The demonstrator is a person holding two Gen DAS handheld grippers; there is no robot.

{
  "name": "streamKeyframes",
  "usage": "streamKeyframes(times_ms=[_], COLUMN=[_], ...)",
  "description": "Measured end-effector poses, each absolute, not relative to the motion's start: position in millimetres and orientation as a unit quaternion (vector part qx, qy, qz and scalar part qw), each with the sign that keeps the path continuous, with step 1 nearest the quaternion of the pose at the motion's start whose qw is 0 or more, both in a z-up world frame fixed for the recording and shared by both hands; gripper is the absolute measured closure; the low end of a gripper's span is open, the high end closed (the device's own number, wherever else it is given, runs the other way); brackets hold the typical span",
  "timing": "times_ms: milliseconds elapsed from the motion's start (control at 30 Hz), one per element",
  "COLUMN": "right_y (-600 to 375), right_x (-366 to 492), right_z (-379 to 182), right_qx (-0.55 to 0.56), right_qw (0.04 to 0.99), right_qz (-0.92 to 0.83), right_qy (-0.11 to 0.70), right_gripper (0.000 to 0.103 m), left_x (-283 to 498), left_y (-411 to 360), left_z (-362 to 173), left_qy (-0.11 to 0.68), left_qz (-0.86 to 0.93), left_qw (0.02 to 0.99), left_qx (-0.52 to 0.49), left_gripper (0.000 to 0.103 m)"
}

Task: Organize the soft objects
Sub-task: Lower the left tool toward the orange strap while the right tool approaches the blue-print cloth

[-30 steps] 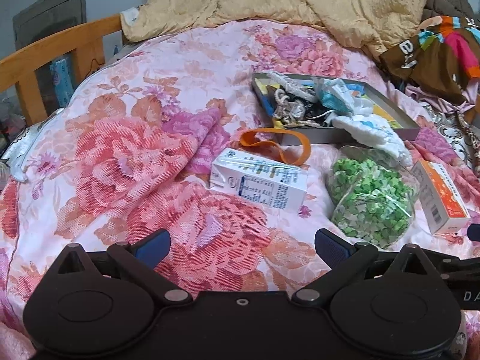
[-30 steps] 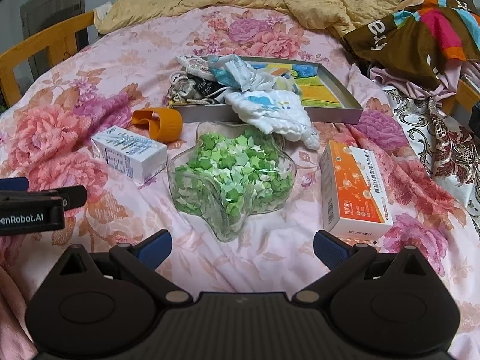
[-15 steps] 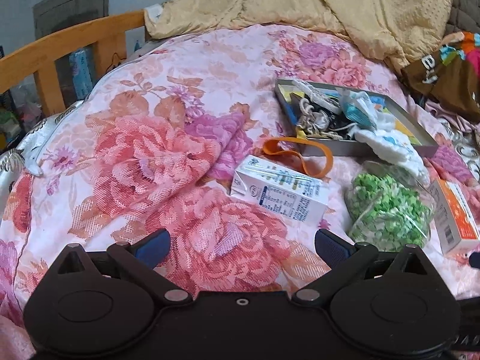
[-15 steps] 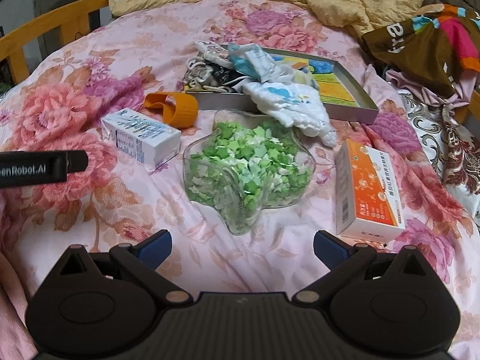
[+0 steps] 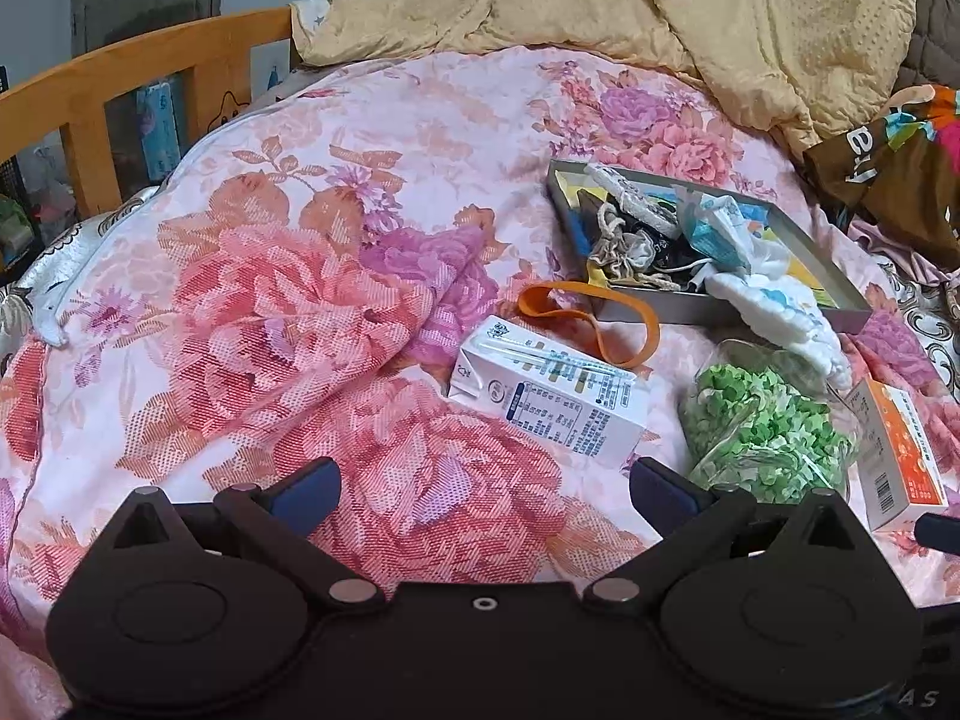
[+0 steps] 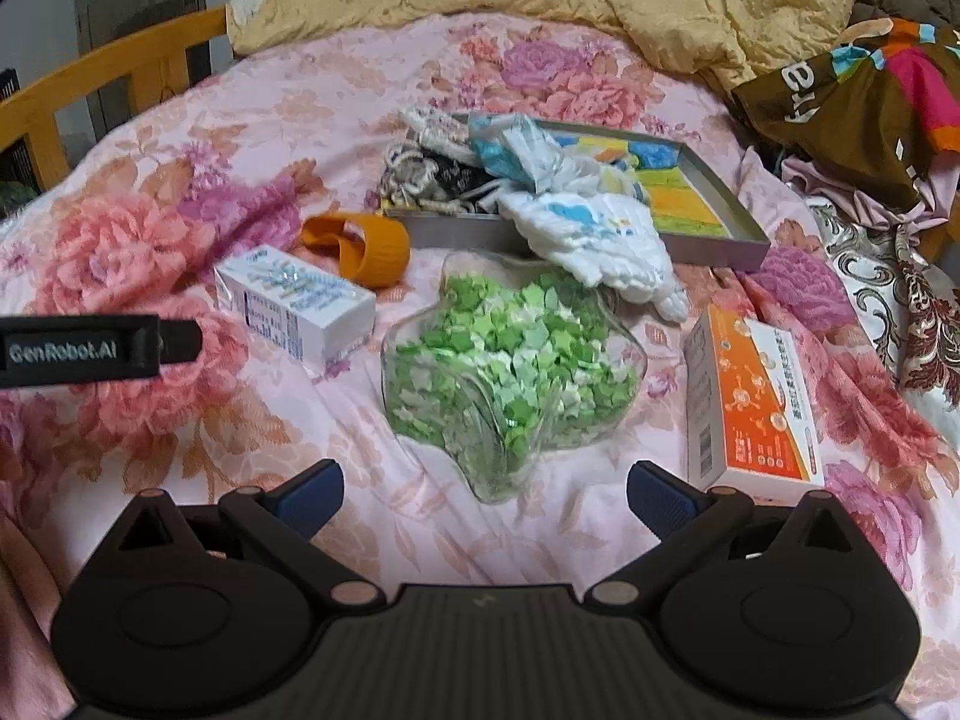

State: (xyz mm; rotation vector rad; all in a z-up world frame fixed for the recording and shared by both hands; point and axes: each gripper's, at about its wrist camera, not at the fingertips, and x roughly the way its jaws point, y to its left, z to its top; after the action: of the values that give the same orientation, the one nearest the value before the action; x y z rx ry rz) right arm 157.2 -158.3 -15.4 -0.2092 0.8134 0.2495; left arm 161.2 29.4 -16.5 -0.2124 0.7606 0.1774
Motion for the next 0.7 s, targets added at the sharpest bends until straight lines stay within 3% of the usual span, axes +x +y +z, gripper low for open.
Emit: streamKeyframes(times_ms=[467,700], right_y=[-175.3,-183.3], right_x=[168.5,195.5], right_z=[17.4,22.0], right_qx=[-0.095,-0.112], right_qw=[0.937,0.944], right_qz=[0.128,0.133], right_qy=[0.312,0.281], right_gripper=[0.000,0.000], left_x=[165.2,183.5], left_y=[33.4,23.0], left_z=[-10.4,1.6], left_qy=[0.368,0.341], left_qz=[0.087,0.044], left_qw=[0.920,0.938], left_qx=[-0.100,-0.045], left_gripper=[0.001,0.001])
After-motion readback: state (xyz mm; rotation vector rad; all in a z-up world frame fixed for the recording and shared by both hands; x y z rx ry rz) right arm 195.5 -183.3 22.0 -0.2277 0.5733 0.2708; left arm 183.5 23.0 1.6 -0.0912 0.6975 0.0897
